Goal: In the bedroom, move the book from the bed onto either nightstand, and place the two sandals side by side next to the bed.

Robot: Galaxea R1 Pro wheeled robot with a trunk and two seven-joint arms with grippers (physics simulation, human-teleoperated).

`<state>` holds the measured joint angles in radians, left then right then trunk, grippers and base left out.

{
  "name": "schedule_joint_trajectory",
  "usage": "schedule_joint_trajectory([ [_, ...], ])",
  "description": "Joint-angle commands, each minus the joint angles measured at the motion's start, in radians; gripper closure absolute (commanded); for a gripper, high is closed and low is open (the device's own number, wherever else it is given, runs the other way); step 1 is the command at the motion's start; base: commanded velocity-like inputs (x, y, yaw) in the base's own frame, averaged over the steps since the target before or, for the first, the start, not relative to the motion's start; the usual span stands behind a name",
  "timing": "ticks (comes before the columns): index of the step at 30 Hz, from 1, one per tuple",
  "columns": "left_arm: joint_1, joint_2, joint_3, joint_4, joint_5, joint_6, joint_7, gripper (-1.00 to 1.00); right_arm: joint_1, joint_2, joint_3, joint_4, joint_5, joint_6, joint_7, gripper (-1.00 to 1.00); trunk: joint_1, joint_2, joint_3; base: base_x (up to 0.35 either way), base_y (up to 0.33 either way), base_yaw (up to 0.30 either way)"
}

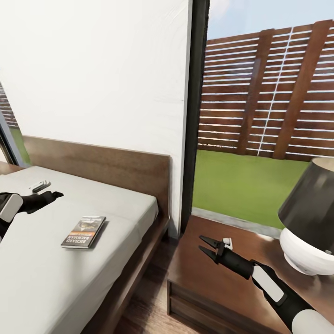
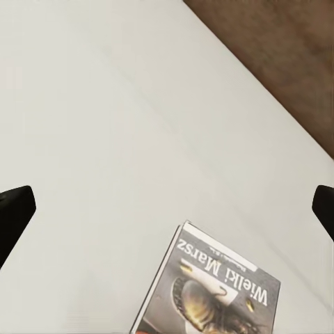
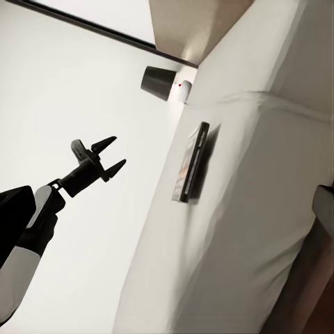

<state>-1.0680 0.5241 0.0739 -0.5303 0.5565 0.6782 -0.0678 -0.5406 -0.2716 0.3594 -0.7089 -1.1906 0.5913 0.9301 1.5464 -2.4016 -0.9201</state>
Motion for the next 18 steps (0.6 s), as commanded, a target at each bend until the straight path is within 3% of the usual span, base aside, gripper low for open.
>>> schedule_joint_trajectory([
  [1, -0.001, 0.000, 0.005, 0.000, -0.004, 0.006, -0.005, -1.00, -0.001, -0.001, 0.004, 0.000, -0.010, 0.007, 0.000, -1.00, 0.000, 0.000, -0.001, 0.093, -0.043, 0.000],
  [18, -0.001, 0.004, 0.004, 0.000, -0.004, 0.006, -0.005, -1.00, -0.001, 0.000, 0.006, 0.000, -0.010, 0.007, 0.000, -1.00, 0.000, 0.000, -0.001, 0.114, -0.067, 0.000],
])
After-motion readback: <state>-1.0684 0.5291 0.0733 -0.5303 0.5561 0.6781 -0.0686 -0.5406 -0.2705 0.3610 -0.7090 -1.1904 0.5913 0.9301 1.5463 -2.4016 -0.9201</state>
